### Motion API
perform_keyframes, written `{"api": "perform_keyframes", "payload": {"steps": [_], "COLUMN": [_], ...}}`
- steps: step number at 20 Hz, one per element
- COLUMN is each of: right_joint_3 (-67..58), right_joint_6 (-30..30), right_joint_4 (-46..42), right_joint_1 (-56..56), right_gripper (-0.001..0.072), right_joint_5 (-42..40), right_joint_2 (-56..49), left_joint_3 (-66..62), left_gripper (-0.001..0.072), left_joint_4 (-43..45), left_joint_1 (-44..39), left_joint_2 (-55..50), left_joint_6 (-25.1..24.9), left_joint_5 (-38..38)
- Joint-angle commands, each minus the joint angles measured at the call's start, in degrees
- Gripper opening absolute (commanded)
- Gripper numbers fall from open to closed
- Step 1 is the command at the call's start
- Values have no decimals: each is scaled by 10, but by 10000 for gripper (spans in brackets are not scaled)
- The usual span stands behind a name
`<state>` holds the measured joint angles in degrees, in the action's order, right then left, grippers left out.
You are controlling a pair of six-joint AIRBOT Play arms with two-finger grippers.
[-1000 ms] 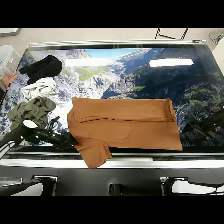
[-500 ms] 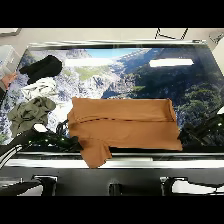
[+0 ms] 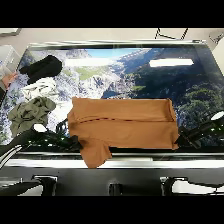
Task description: Fold the clothes and pants, and hang the long-sleeved shirts on hangers.
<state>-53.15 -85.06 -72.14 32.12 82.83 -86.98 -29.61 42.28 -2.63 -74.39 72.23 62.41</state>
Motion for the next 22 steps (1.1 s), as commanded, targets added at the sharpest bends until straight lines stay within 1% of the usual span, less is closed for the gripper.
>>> {"api": "perform_keyframes", "payload": {"steps": [1,3,5,6,8,9,11,14,18,20,22], "right_joint_3": [-5,-44,-97,-122,-166,-186,-224,-280,-355,-360,-360], "right_joint_6": [23,33,18,11,11,10,-8,-43,-97,-103,-103], "right_joint_4": [15,31,45,52,56,56,55,55,61,101,126], "right_joint_1": [0,0,0,-5,-30,-45,-80,-128,-157,-156,-156], "right_gripper": [37,37,32,32,32,32,32,33,36,38,41], "right_joint_5": [16,26,35,42,43,28,-28,-95,-156,-169,-167], "right_joint_2": [0,8,13,13,13,13,10,-39,-127,-160,-185], "left_joint_3": [-7,-40,-96,-121,-172,-198,-268,-400,-596,-665,-704], "left_gripper": [23,23,23,22,22,21,23,23,23,24,24], "left_joint_4": [0,12,36,43,49,55,71,70,70,69,67], "left_joint_1": [30,58,77,80,80,80,80,79,79,75,71], "left_joint_2": [11,23,24,23,22,21,-1,-96,-252,-320,-376], "left_joint_6": [-12,-20,-17,-17,-15,-9,7,19,59,66,82], "left_joint_5": [11,47,87,95,86,72,52,53,72,81,81]}}
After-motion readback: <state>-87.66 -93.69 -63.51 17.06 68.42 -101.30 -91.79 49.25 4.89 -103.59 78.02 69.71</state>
